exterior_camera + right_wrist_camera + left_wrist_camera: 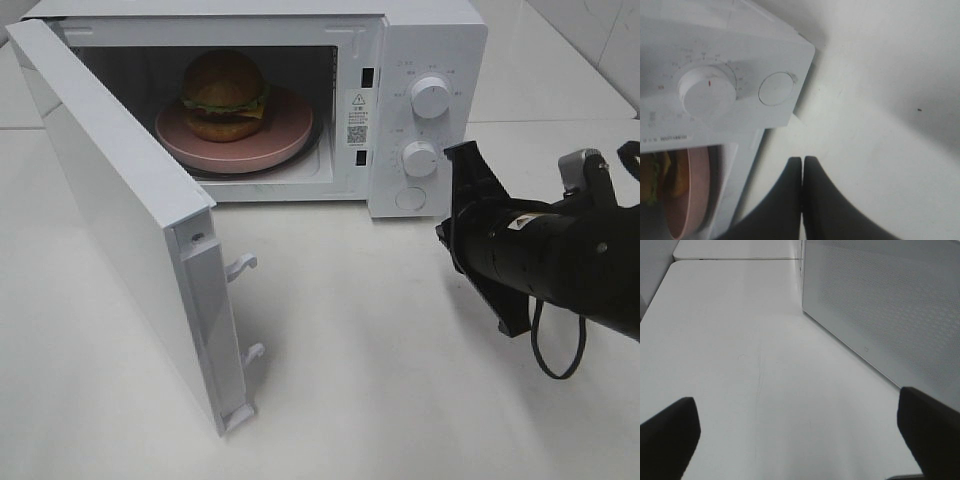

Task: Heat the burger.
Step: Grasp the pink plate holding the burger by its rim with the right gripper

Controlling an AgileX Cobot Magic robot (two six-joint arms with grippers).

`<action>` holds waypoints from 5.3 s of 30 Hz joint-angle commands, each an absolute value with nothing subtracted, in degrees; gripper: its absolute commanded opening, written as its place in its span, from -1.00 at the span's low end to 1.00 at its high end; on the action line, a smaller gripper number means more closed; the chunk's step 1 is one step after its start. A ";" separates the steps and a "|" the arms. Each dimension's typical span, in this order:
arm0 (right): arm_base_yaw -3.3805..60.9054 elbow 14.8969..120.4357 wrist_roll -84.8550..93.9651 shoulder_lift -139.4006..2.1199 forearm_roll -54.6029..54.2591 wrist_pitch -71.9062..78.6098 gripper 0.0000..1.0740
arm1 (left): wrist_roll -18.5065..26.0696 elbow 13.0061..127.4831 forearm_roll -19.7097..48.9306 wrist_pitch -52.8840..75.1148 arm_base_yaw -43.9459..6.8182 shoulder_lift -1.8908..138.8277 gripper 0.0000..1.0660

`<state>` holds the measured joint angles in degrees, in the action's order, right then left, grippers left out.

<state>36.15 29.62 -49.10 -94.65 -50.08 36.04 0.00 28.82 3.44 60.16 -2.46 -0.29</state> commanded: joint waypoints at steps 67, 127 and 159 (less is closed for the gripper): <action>36.21 51.05 55.69 -85.43 0.57 -40.11 -0.96 | 0.00 28.59 3.55 59.36 -2.29 -1.38 0.87; 36.21 68.64 68.41 -100.96 9.05 -17.76 0.62 | 0.00 28.59 3.55 59.36 -2.29 -1.38 0.87; 36.21 92.36 58.27 -125.19 9.05 -17.19 0.60 | 0.00 28.59 3.55 59.36 -2.29 -1.38 0.87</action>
<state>36.15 91.73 59.07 -125.08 8.77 -17.13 0.00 28.82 3.44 60.16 -2.46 -0.29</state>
